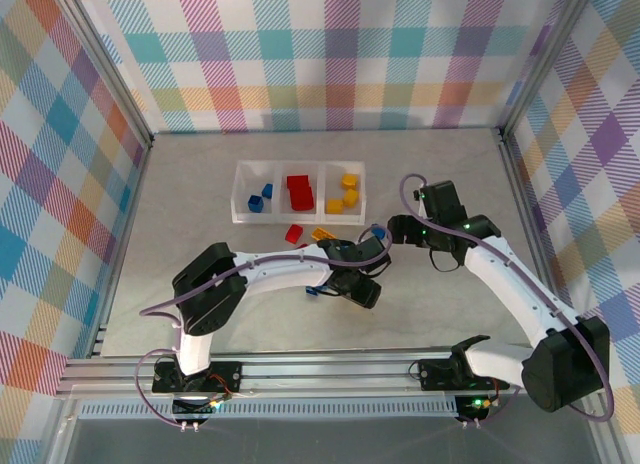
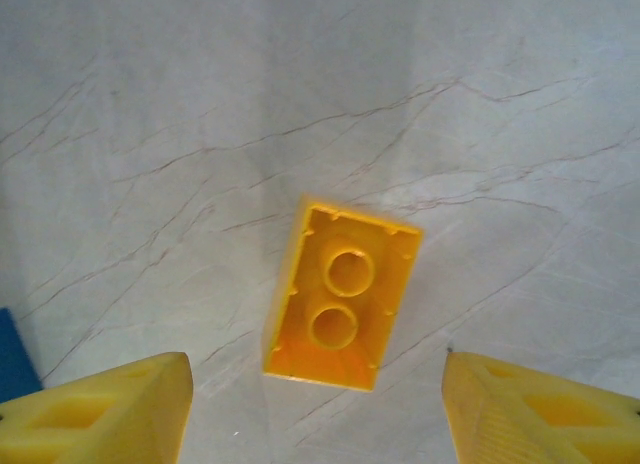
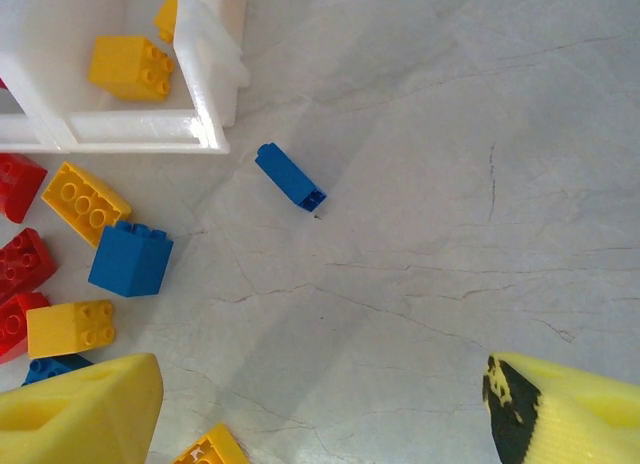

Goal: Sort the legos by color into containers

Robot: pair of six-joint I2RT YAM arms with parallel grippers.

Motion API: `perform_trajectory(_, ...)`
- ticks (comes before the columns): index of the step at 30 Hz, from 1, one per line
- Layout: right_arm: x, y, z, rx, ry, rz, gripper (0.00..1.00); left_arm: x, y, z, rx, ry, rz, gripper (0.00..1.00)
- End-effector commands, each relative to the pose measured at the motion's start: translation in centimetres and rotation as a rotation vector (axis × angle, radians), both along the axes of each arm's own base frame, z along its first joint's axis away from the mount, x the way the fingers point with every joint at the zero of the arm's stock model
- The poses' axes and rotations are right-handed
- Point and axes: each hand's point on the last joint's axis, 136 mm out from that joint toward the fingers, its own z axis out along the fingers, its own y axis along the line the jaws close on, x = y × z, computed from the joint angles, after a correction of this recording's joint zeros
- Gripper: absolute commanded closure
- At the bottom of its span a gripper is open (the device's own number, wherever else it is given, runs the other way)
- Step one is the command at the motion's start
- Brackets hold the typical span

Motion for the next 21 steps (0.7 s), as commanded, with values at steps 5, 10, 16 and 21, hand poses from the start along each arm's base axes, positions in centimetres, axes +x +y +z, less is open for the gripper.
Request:
perform_trajectory(5, -0.8, -0.5, -0.2, 0.013, 0.027, -0.010, 0.14, -0.8, -2.2, -1.0, -0.015, 0.038, -0.114, 0.33)
perform_trajectory(10, -0.8, -0.7, -0.1, 0.016, 0.024, -0.018, 0.13, -0.6, -2.0, -2.4, 0.022, 0.040, -0.103, 0.35)
perform_trajectory(16, -0.7, -1.1, -0.4, 0.011, 0.028, -0.035, 0.14, -0.1, -1.7, -3.2, 0.052, 0.027, -0.082, 0.53)
perform_trajectory(21, -0.4, -2.3, -1.6, 0.019, 0.058, -0.081, 0.13, 0.6, -1.4, -2.8, 0.063, 0.007, -0.068, 0.73)
